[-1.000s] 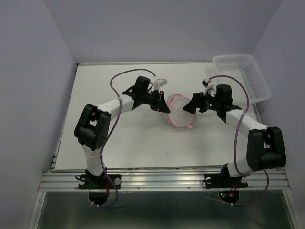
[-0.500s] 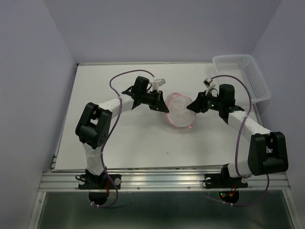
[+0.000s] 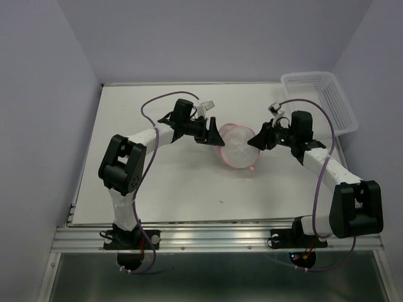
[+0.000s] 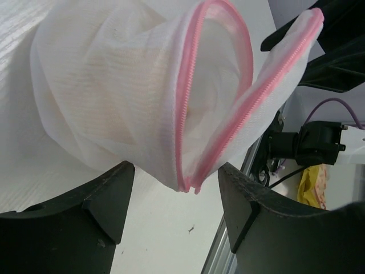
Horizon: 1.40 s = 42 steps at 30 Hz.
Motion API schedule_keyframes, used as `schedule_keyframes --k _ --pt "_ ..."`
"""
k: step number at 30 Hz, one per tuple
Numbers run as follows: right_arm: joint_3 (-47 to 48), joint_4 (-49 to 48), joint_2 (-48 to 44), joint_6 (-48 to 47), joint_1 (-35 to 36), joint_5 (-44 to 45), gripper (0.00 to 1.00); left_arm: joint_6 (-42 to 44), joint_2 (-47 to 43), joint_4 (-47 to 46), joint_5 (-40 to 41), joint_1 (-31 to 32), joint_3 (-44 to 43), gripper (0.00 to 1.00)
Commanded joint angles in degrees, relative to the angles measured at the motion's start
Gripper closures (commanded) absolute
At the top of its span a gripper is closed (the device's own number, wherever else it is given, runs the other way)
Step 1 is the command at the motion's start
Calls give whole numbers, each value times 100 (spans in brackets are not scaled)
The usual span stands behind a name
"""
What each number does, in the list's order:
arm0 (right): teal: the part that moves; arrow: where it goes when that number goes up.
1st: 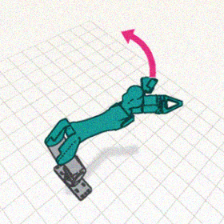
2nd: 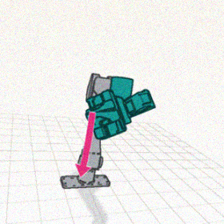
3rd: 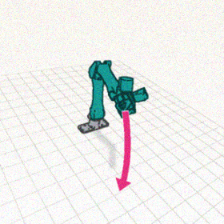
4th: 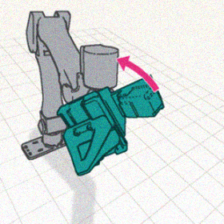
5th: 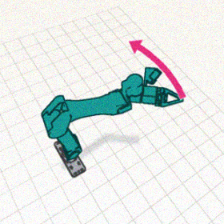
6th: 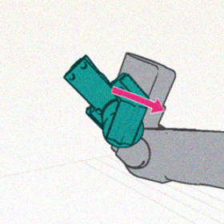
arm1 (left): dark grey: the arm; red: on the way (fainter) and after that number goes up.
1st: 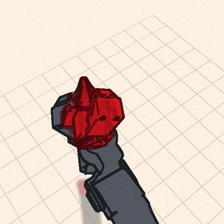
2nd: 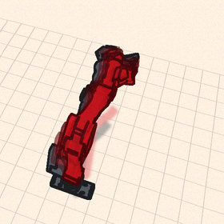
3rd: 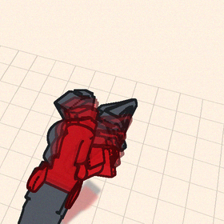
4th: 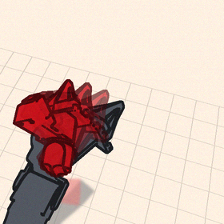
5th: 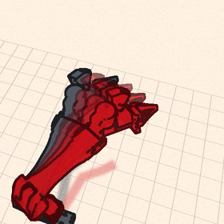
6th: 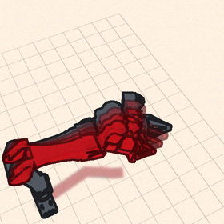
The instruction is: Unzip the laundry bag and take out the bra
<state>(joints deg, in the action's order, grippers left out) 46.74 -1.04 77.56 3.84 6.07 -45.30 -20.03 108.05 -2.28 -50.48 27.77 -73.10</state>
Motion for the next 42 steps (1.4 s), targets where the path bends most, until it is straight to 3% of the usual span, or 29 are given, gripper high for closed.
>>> schedule_keyframes --k 1,6,13,22,26,31,34,35,37,38,42 --pt "54 68 -320 -313 35 -339 99 -27 -451 -62 -129 -166 -90 28" --pt "-51 69 -549 -612 35 -708 99 -62 -566 17 -6 -325 -187 22" --pt "-139 86 -672 -770 96 -814 99 -159 -206 219 108 -448 -994 19" --pt "-69 271 -681 -964 97 -1007 99 1166 567 2029 1259 53 -2646 13" --pt "-42 297 -698 -990 97 -1042 99 1457 778 2460 1821 299 -2937 13" --pt "-51 297 -742 -1016 97 -1069 99 1959 946 2742 1726 396 -3061 15" --pt "-60 306 -698 -1025 149 -1069 99 1942 893 2602 1717 431 -2964 26" --pt "-60 315 -690 -1043 149 -1095 99 1881 902 2619 1969 440 -3034 48" --pt "-51 402 -698 -1156 149 -1156 99 1749 937 2777 2260 457 -3166 79" --pt "-77 498 -768 -1375 202 -1252 99 1513 989 2873 2531 457 -3297 100" --pt "-121 901 -1093 -1955 649 -1272 99 1380 1025 3006 2762 466 -3448 100"
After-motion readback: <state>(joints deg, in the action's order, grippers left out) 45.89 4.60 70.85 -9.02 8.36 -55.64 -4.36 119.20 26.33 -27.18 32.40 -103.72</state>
